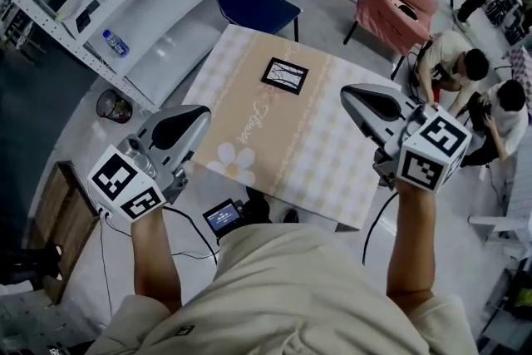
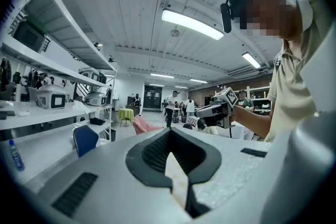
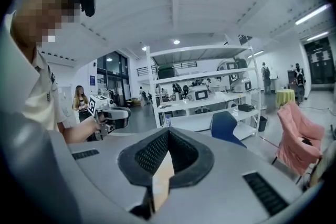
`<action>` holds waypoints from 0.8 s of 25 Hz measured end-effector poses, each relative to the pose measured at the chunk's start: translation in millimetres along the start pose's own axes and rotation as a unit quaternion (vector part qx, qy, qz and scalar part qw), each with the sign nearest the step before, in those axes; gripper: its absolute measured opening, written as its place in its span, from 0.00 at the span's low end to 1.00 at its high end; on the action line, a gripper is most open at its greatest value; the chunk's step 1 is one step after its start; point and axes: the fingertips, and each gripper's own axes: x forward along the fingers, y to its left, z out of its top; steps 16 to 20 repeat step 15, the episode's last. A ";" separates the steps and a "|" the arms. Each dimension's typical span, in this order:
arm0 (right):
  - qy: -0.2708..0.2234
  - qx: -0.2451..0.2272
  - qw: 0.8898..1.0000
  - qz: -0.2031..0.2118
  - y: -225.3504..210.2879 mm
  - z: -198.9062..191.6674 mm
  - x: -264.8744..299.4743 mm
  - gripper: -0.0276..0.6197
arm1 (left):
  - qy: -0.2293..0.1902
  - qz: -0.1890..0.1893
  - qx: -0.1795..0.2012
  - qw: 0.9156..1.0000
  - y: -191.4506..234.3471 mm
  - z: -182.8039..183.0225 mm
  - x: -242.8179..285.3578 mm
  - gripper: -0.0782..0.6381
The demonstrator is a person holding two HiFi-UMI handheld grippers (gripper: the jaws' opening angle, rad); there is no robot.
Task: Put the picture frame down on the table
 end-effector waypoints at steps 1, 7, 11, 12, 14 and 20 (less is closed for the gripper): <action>-0.003 -0.003 1.000 -0.001 5.4 0.9 -8.3 0.05 | -0.001 0.001 0.006 1.000 -6.9 1.9 -2.8 0.12; -0.012 -0.008 1.000 -0.003 29.1 -1.6 -45.5 0.05 | -0.008 0.004 0.020 1.000 -39.2 5.4 -14.7 0.12; -0.016 -0.005 1.000 -0.004 37.1 -5.1 -61.0 0.05 | -0.011 0.003 0.021 1.000 -53.0 6.1 -18.6 0.12; -0.016 -0.004 1.000 -0.004 39.1 -6.5 -64.0 0.05 | -0.012 0.002 0.021 1.000 -56.5 5.9 -19.6 0.12; -0.016 -0.001 1.000 -0.004 42.6 -9.7 -69.8 0.05 | -0.011 0.001 0.020 1.000 -63.8 5.4 -21.4 0.12; -0.015 0.001 1.000 -0.004 44.2 -11.3 -72.6 0.05 | -0.011 0.000 0.020 1.000 -67.4 5.1 -22.2 0.12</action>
